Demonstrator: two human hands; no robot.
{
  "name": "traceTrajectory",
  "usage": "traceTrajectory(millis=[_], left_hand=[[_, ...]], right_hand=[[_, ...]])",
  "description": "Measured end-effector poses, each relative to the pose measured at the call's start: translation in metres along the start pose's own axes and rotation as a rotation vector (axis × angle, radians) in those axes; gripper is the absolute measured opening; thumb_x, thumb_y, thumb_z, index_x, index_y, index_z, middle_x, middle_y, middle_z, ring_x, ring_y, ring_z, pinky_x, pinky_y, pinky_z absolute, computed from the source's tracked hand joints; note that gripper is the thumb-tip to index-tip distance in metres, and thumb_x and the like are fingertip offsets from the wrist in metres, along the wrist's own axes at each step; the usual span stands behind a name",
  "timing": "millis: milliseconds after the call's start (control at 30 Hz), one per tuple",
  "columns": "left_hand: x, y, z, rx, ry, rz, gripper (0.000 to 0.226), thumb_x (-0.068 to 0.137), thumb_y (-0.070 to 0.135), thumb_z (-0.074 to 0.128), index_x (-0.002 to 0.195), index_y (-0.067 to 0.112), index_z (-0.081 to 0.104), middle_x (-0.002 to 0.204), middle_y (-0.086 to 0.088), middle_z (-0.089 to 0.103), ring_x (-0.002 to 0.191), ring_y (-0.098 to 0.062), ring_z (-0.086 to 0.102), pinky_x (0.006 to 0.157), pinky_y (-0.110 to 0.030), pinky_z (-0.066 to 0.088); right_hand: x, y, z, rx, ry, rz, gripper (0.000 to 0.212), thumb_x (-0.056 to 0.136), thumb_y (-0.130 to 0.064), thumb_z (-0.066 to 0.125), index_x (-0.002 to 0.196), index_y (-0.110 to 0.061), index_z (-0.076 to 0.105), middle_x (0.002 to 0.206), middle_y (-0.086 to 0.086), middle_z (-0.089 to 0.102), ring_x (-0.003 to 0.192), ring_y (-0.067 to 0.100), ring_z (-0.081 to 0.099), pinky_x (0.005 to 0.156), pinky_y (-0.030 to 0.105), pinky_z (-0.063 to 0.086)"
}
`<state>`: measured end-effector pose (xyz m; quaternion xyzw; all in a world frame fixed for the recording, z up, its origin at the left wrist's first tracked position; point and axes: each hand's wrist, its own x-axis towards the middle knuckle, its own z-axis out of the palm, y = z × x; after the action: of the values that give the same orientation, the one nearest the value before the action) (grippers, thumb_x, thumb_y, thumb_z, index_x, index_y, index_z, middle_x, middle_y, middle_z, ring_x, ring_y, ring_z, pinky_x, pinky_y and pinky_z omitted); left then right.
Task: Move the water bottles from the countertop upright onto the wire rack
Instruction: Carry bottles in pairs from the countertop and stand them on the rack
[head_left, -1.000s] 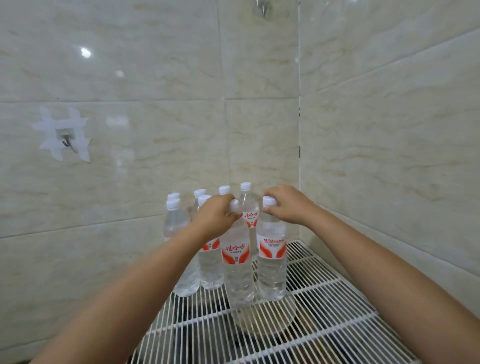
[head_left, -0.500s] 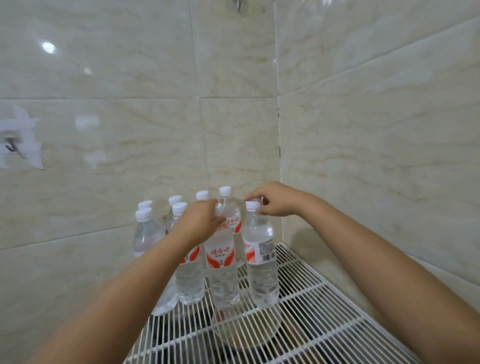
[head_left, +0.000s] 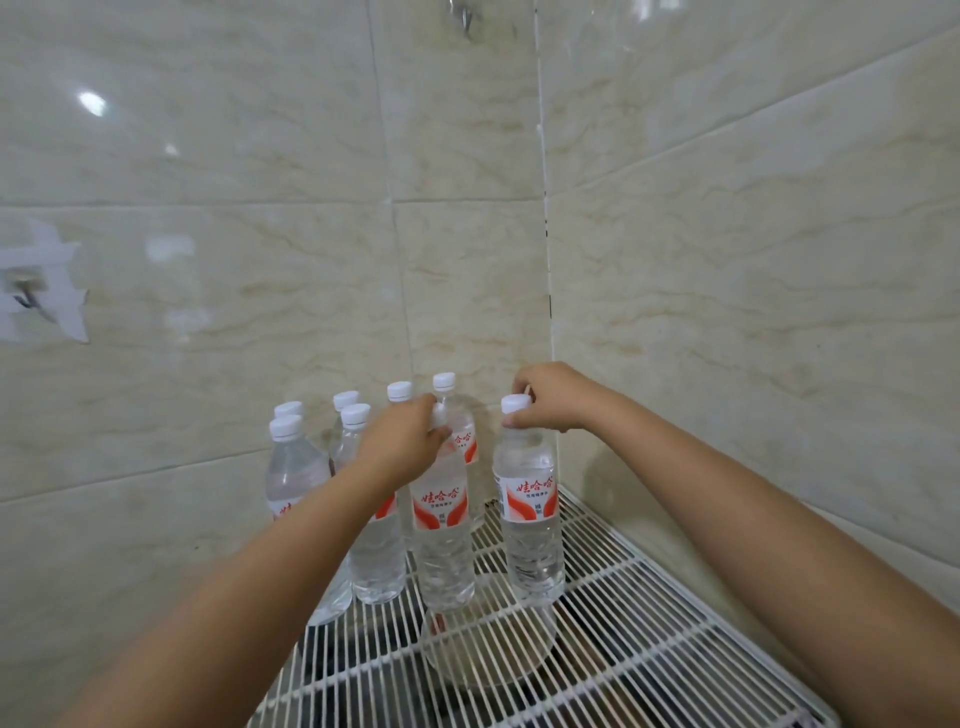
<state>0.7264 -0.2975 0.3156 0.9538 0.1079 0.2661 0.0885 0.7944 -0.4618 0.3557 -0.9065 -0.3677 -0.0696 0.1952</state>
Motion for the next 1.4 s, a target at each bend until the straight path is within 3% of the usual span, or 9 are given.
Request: traceTrajectory(millis=[200, 500, 567, 667, 733, 833, 967, 1233, 1400], left_hand=[[0.01, -0.003, -0.003, 0.015, 0.004, -0.063, 0.027, 0.092, 0.024, 0.046, 0.111, 0.005, 0.048, 0.109, -0.018, 0.06, 0.099, -0.031, 0.055, 0.078, -0.038, 0.045], [0.03, -0.016, 0.006, 0.039, -0.001, -0.159, 0.033, 0.092, 0.023, 0.046, 0.118, 0.002, 0.046, 0.115, -0.02, 0.059, 0.107, -0.032, 0.053, 0.087, -0.038, 0.043], [0.032, -0.019, 0.007, 0.034, 0.014, -0.185, 0.035, 0.092, 0.023, 0.047, 0.12, 0.002, 0.045, 0.116, -0.02, 0.059, 0.108, -0.032, 0.053, 0.088, -0.038, 0.043], [0.036, -0.017, 0.006, 0.029, 0.013, -0.2, 0.031, 0.091, 0.021, 0.049, 0.114, 0.001, 0.049, 0.114, -0.019, 0.06, 0.107, -0.032, 0.054, 0.085, -0.036, 0.042], [0.037, -0.015, 0.008, 0.027, 0.032, -0.203, 0.028, 0.09, 0.019, 0.05, 0.11, 0.0, 0.051, 0.112, -0.02, 0.06, 0.105, -0.033, 0.055, 0.082, -0.036, 0.042], [0.035, -0.012, 0.012, 0.059, 0.051, -0.229, 0.029, 0.091, 0.018, 0.048, 0.112, 0.0, 0.048, 0.114, -0.02, 0.058, 0.106, -0.033, 0.054, 0.083, -0.037, 0.043], [0.032, -0.006, 0.013, 0.07, 0.069, -0.262, 0.024, 0.092, 0.013, 0.045, 0.112, 0.001, 0.048, 0.115, -0.019, 0.057, 0.105, -0.032, 0.054, 0.082, -0.035, 0.044], [-0.01, -0.008, -0.003, 0.223, 0.121, -0.133, 0.037, 0.083, -0.004, 0.042, 0.119, 0.004, 0.047, 0.115, -0.015, 0.052, 0.108, -0.03, 0.046, 0.08, -0.034, 0.041], [-0.077, -0.045, -0.017, 0.331, 0.162, -0.183, 0.029, 0.088, 0.013, 0.042, 0.115, 0.008, 0.052, 0.121, -0.013, 0.056, 0.11, -0.03, 0.047, 0.088, -0.037, 0.039]], right_hand=[[0.023, -0.006, 0.022, 0.018, 0.109, 0.064, 0.028, 0.086, -0.023, 0.056, 0.104, -0.001, 0.056, 0.109, 0.015, 0.061, 0.097, 0.028, 0.057, 0.076, 0.034, 0.045], [0.06, -0.02, 0.052, 0.293, 0.184, -0.04, 0.014, 0.082, -0.011, 0.055, 0.089, -0.002, 0.062, 0.081, 0.009, 0.055, 0.076, 0.021, 0.05, 0.055, 0.026, 0.034], [0.066, -0.021, 0.056, 0.335, 0.209, -0.037, 0.013, 0.083, -0.01, 0.055, 0.089, -0.002, 0.063, 0.079, 0.005, 0.053, 0.077, 0.02, 0.048, 0.051, 0.019, 0.031], [0.075, -0.022, 0.061, 0.382, 0.243, -0.035, 0.02, 0.082, -0.007, 0.053, 0.067, -0.019, 0.058, 0.066, -0.002, 0.052, 0.079, 0.015, 0.044, 0.048, 0.005, 0.033], [0.078, -0.022, 0.064, 0.404, 0.265, -0.024, 0.014, 0.083, -0.006, 0.053, 0.08, -0.01, 0.065, 0.082, 0.013, 0.066, 0.081, 0.016, 0.045, 0.052, -0.002, 0.033], [0.077, -0.021, 0.068, 0.392, 0.275, -0.02, 0.028, 0.085, -0.009, 0.053, 0.111, -0.004, 0.06, 0.115, 0.017, 0.064, 0.1, 0.027, 0.057, 0.058, 0.008, 0.032], [0.074, -0.017, 0.07, 0.433, 0.261, -0.04, 0.032, 0.086, -0.009, 0.053, 0.118, -0.008, 0.057, 0.12, 0.014, 0.062, 0.108, 0.025, 0.056, 0.07, 0.01, 0.03], [0.06, -0.021, 0.072, 0.344, 0.231, -0.043, 0.039, 0.09, -0.012, 0.048, 0.128, -0.006, 0.044, 0.121, 0.02, 0.057, 0.11, 0.032, 0.052, 0.086, 0.031, 0.042], [0.039, -0.042, 0.087, 0.124, 0.392, -0.075, 0.048, 0.089, -0.014, 0.047, 0.134, -0.005, 0.034, 0.142, 0.021, 0.034, 0.131, 0.033, 0.03, 0.111, 0.042, 0.022]])
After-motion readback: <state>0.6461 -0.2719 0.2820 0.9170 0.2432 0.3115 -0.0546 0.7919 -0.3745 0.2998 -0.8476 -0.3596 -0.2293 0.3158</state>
